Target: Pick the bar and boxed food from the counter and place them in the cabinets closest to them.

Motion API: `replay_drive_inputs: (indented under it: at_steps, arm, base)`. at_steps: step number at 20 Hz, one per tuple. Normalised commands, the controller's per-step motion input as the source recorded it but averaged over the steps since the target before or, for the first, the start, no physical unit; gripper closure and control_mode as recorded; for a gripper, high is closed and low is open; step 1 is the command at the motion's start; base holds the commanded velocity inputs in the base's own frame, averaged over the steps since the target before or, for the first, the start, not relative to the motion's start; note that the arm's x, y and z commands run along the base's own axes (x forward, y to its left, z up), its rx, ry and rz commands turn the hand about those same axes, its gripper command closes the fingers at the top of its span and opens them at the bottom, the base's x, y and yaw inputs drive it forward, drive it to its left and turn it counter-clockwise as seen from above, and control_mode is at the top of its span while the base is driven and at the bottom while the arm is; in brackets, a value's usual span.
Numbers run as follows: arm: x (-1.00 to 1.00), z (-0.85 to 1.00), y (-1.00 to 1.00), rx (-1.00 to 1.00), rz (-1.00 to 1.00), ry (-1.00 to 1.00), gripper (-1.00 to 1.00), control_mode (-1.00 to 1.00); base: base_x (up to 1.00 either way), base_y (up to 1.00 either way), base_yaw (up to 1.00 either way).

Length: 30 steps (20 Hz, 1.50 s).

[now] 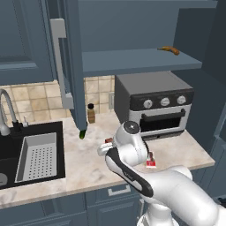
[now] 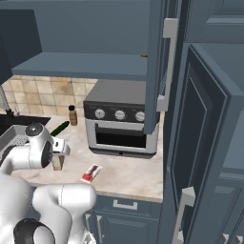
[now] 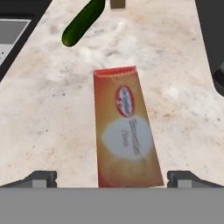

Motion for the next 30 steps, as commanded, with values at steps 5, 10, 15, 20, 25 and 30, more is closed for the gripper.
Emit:
replay_drive_inputs:
  at_steps: [5, 10, 15, 20, 25, 30]
  arm:
    - [0.09, -0.25, 0.00, 0.00, 0.00, -0.03, -1.00, -1.00]
    - [0.02, -0.27, 0.00, -0.02, 0.00, -0.06, -1.00, -1.00]
    - [0.00, -0.05, 0.00, 0.00, 0.00, -0.02, 1.00, -1.00]
    - [0.00, 0.02, 0.00, 0.00, 0.00, 0.00, 1.00, -1.00]
    - [0.00, 0.23, -0.01, 0.01, 0.00, 0.00, 1.00, -1.00]
    - [0.00, 0.44, 0.00, 0.00, -0.02, 0.02, 1.00, -1.00]
  base:
    - [0.00, 0.00, 0.00]
    - [0.00, 0.00, 0.00]
    - [0.00, 0.00, 0.00]
    - [0.00, 0.00, 0.00]
    - [0.00, 0.00, 0.00]
    - [0.00, 0.00, 0.00]
